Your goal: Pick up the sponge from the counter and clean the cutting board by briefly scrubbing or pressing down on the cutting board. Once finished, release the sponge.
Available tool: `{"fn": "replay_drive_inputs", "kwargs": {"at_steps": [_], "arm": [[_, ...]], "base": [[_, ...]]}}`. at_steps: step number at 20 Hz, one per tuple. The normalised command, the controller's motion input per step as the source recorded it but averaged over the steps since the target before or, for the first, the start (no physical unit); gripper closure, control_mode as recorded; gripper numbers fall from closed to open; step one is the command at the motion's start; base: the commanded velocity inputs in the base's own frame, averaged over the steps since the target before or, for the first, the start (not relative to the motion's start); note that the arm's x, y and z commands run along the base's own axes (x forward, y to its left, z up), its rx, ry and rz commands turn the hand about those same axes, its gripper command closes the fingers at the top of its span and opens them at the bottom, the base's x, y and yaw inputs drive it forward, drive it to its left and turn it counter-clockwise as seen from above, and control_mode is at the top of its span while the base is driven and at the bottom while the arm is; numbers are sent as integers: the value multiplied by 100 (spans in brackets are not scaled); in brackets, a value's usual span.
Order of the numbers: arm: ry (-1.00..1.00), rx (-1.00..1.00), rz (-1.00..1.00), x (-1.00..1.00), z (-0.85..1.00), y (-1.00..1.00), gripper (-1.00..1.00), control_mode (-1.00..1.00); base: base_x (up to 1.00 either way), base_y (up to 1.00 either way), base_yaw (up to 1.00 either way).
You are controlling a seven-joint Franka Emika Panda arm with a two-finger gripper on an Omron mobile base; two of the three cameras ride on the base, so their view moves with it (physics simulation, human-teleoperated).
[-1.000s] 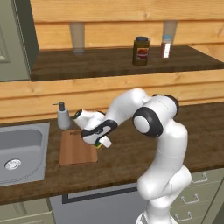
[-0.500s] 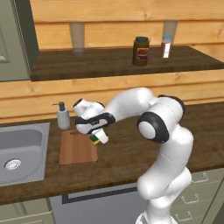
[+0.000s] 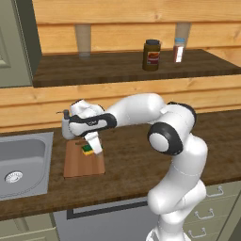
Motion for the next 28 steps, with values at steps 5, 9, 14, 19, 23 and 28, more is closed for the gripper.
{"fn": "replay_drive_inputs", "kwargs": {"at_steps": [5,9,14,19,23,28], "arm": [[-24,13,-13,-56,-2,91,100,-100],[9,-23,-12,-19,0,79,100,-100],[7,-31,-14,-12,5,43,100,-100],[-7,-29,-13,-3,-6,30,100,-100],[-22,-14,-10,0,-42,38,100,-100],[-14,-8,-9,1,-24,31,100,-100]], "base": [[0,0,0],[0,0,0],[0,0,0],[0,0,0],[0,0,0],[0,0,0]]}}
